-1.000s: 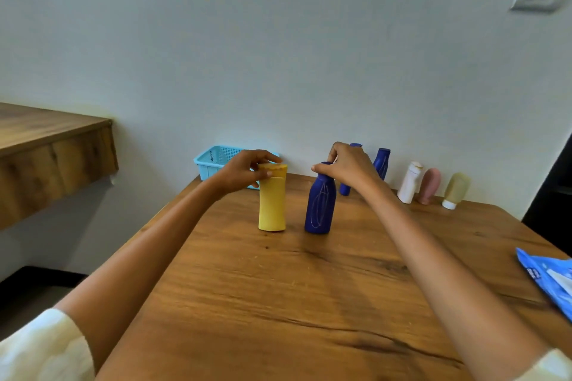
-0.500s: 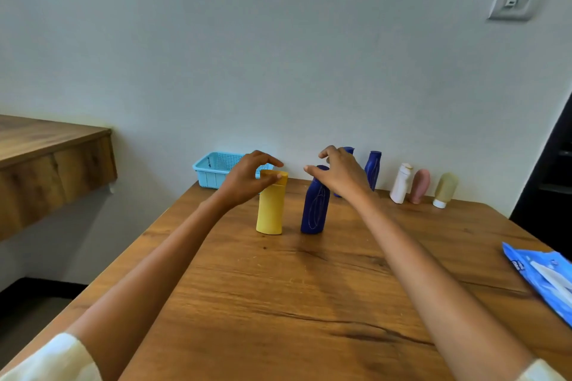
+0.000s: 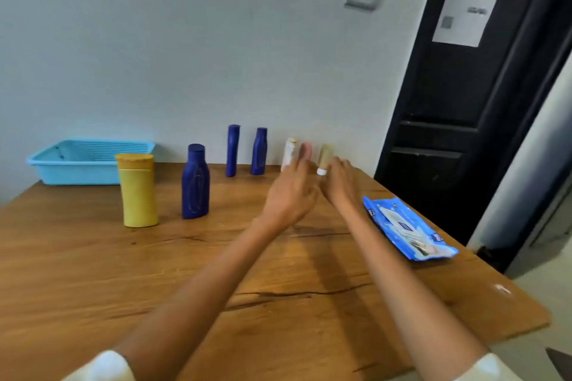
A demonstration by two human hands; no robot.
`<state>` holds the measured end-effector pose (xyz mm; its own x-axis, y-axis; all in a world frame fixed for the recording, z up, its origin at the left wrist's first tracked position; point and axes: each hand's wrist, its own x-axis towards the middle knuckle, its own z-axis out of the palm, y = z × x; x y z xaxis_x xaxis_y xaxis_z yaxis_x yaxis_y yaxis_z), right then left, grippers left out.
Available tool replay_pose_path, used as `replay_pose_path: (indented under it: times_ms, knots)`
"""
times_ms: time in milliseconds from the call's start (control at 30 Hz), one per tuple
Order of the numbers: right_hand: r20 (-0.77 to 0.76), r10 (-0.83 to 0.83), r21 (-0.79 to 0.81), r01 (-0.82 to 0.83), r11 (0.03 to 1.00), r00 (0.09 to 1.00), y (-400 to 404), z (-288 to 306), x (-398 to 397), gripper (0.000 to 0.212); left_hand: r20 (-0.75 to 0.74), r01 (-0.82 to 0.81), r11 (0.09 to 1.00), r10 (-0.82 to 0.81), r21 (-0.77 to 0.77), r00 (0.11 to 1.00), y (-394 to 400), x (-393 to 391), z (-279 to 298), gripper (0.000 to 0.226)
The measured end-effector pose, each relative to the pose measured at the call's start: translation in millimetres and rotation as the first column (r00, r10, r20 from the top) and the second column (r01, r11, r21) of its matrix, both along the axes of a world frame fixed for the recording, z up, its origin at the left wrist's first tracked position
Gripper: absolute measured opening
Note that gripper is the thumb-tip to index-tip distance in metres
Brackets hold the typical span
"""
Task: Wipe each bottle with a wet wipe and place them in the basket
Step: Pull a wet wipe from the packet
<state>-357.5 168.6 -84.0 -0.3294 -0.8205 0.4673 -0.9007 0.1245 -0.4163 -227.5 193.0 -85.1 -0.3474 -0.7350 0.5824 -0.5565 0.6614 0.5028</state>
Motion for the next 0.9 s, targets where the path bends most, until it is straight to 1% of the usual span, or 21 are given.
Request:
replay_pose_path:
  times_ms: [33,100,167,233,300,400,467,533,567,633,667,800,900]
  knots:
    - [0.007,-0.052,0.051,0.052,0.997,0.999,6.4,-7.5,-22.8,0.03,0.057,0.033,0.999,-0.034,0.02,0.998,2.0,-20.0,-12.6,0.049]
    - [0.013,-0.178,0.144,0.174,0.974,0.984,21.1,-21.1,-63.7,0.034,0.16,0.08,0.992,-0.095,0.097,0.983,3.7,-54.6,-34.4,0.041]
    - [-0.03,-0.285,0.239,0.284,0.929,0.958,34.6,-34.4,-98.5,0.036,0.228,0.116,0.975,-0.158,0.189,0.961,2.5,-82.7,-50.7,0.039]
    - [-0.091,-0.372,0.304,0.381,0.873,0.924,47.2,-44.5,-127.8,0.039,0.264,0.135,0.963,-0.196,0.232,0.944,1.1,-107.9,-61.4,0.038]
    - [-0.088,-0.421,0.337,0.425,0.84,0.903,57.0,-50.1,-149.0,0.037,0.261,0.169,0.952,-0.236,0.257,0.936,0.3,-127.2,-67.1,0.039]
    - [0.003,-0.418,0.384,0.385,0.839,0.908,60.3,-56.3,-163.8,0.033,0.245,0.21,0.934,-0.284,0.288,0.927,-3.6,-144.3,-74.1,0.044]
    - [0.069,-0.383,0.386,0.329,0.862,0.921,56.8,-58.7,-166.1,0.034,0.222,0.213,0.929,-0.286,0.304,0.932,-8.1,-148.4,-77.2,0.046]
    - [0.141,-0.282,0.381,0.211,0.9,0.949,50.9,-57.2,-164.5,0.032,0.183,0.212,0.934,-0.271,0.288,0.945,-12.8,-148.1,-78.3,0.049]
    - [0.208,-0.222,0.388,0.127,0.913,0.953,47.7,-55.6,-161.3,0.029,0.171,0.2,0.947,-0.247,0.253,0.954,-15.7,-147.0,-78.1,0.051]
    - [0.328,-0.133,0.409,-0.014,0.913,0.935,39.1,-53.8,-153.6,0.024,0.162,0.158,0.968,-0.191,0.194,0.968,-22.2,-142.8,-77.8,0.054]
    - [0.343,-0.129,0.428,-0.033,0.903,0.93,34.0,-53.1,-150.2,0.024,0.17,0.139,0.969,-0.175,0.203,0.97,-25.6,-139.9,-77.7,0.057]
    - [0.214,-0.239,0.557,0.083,0.826,0.947,19.7,-43.8,-142.9,0.038,0.233,0.109,0.933,-0.197,0.343,0.952,-33.9,-131.3,-75.6,0.076]
    - [0.138,-0.261,0.624,0.121,0.772,0.955,14.6,-33.9,-142.5,0.042,0.293,0.101,0.929,-0.214,0.356,0.932,-34.5,-131.3,-76.4,0.088]
